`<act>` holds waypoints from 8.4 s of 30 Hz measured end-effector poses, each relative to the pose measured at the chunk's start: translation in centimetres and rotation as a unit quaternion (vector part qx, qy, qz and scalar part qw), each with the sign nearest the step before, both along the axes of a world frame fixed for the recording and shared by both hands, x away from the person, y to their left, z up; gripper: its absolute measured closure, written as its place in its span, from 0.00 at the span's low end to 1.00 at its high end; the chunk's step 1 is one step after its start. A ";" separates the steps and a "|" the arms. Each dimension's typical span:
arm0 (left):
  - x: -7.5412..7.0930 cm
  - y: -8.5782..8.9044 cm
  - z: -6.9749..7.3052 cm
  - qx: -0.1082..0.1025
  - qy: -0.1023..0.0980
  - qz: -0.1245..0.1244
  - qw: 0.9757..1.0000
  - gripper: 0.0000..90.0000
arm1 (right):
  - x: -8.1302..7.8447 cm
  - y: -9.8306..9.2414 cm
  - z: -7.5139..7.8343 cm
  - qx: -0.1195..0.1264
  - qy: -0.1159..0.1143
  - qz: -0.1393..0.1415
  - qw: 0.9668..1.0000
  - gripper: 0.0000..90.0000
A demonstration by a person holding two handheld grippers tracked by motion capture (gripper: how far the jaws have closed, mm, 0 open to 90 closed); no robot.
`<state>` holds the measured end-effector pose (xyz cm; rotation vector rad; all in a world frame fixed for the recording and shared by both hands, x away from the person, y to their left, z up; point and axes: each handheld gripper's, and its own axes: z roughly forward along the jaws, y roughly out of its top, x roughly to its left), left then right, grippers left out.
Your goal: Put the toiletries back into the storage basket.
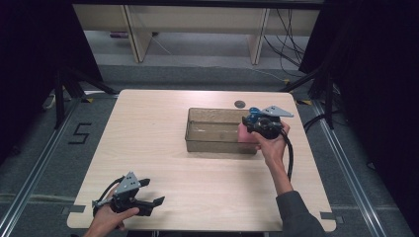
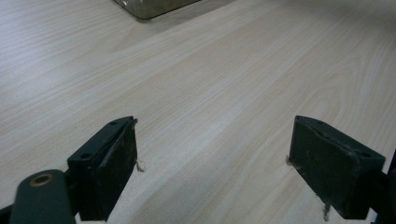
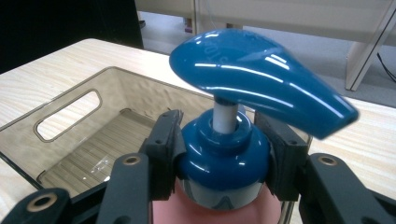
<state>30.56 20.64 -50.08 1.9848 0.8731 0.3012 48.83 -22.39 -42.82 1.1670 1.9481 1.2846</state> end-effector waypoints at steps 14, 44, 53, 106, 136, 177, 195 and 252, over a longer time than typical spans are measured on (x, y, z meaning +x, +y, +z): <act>0.1 0.1 0.0 -0.003 -0.001 -0.004 1.000 0.16 | -0.3 0.1 -0.6 0.007 0.017 -0.004 1.000 0.59; 0.0 0.1 0.0 0.002 -0.001 -0.004 1.000 0.16 | -0.9 -0.3 -1.1 0.017 0.027 -0.012 0.999 0.38; 0.0 0.0 0.0 -0.007 -0.003 -0.002 1.000 0.16 | -1.0 -0.6 -1.0 0.034 0.030 -0.018 0.999 0.32; 0.0 0.1 0.0 -0.003 -0.002 -0.003 1.000 0.16 | -3.2 -1.2 -0.1 0.061 0.034 -0.030 0.997 0.26; 0.0 0.0 0.1 -0.004 -0.003 -0.002 1.000 0.16 | -5.3 -1.0 0.4 0.060 0.033 -0.029 0.997 0.24; 0.0 0.1 0.1 -0.004 0.000 0.002 1.000 0.16 | -7.6 0.4 0.3 0.051 0.028 0.001 0.998 0.24; 0.1 0.1 0.1 0.001 0.000 0.001 1.000 0.16 | -8.9 1.5 -0.4 0.067 0.034 0.025 0.997 0.24; 0.2 0.0 -0.1 0.000 -0.003 0.002 1.000 0.16 | -12.5 3.0 -2.8 0.084 0.068 0.088 0.990 0.24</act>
